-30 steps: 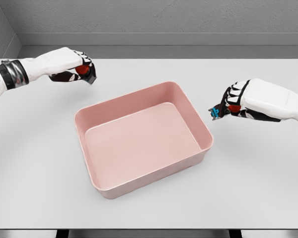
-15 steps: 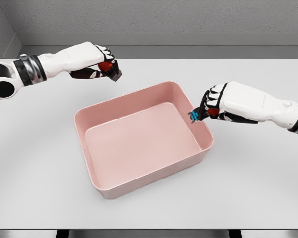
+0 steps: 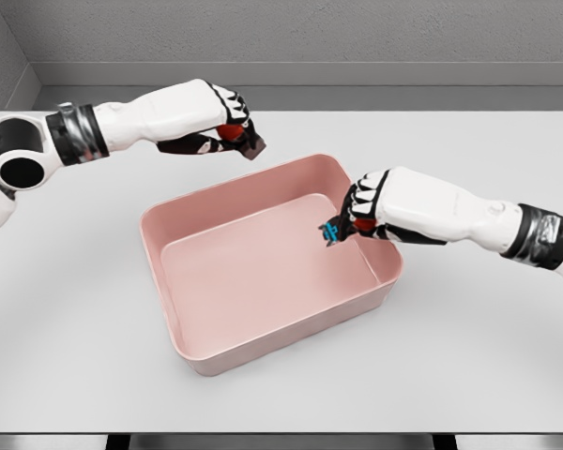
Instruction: Put the industrial switch in the basket with both arms
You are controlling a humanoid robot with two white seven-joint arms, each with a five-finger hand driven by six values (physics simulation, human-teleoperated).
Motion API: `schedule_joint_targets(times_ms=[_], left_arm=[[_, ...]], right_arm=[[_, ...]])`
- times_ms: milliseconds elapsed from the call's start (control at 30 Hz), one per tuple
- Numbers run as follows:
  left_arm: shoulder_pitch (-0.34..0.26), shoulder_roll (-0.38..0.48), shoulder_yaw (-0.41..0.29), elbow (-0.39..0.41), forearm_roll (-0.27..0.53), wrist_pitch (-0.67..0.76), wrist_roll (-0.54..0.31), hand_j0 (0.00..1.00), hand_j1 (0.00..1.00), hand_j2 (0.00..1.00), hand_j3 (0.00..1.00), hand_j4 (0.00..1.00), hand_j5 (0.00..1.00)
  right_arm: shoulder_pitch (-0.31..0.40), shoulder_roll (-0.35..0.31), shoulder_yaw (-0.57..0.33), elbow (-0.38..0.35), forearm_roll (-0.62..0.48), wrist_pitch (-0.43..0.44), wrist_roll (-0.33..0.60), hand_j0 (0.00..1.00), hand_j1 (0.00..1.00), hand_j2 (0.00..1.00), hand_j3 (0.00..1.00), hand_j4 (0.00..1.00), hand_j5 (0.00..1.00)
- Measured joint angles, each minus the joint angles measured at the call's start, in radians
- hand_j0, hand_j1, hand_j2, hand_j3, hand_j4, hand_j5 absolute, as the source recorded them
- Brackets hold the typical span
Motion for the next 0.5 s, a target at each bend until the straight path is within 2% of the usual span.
schedule_joint_targets(times_ms=[67,133,233,267,300,500], left_arm=[[0.000,0.000,0.000,-0.017,0.003,0.000,-0.003,0.49,0.49,0.49,0.49,0.49,0.49],[0.000,0.000,0.000,-0.032,0.004,0.000,-0.006,0.49,0.49,0.49,0.49,0.49,0.49],[0.002,0.001,-0.001,-0.052,0.005,0.000,-0.008,0.49,0.49,0.49,0.49,0.49,0.49],[0.002,0.001,-0.002,-0.060,0.005,0.000,-0.008,0.49,0.49,0.49,0.49,0.49,0.49],[0.003,0.001,-0.002,-0.066,0.006,0.000,-0.008,0.49,0.49,0.49,0.49,0.49,0.49],[0.008,0.001,-0.005,-0.100,0.006,0.000,-0.010,0.49,0.49,0.49,0.49,0.49,0.49]], right_arm=[[-0.002,0.012,0.005,0.002,0.004,0.000,0.000,0.48,0.48,0.48,0.48,0.48,0.48],[-0.003,0.025,0.007,0.004,0.008,0.000,0.000,0.55,0.55,0.55,0.55,0.55,0.55],[-0.005,0.041,0.009,0.007,0.014,0.000,-0.001,0.78,0.78,0.78,0.78,0.78,0.78],[-0.005,0.044,0.011,0.008,0.015,0.000,-0.001,0.92,0.92,0.92,0.92,0.92,0.92],[-0.005,0.050,0.013,0.009,0.016,0.000,-0.001,1.00,1.00,1.00,1.00,1.00,1.00],[-0.011,0.072,0.024,0.013,0.019,0.000,0.000,1.00,1.00,1.00,1.00,1.00,1.00]])
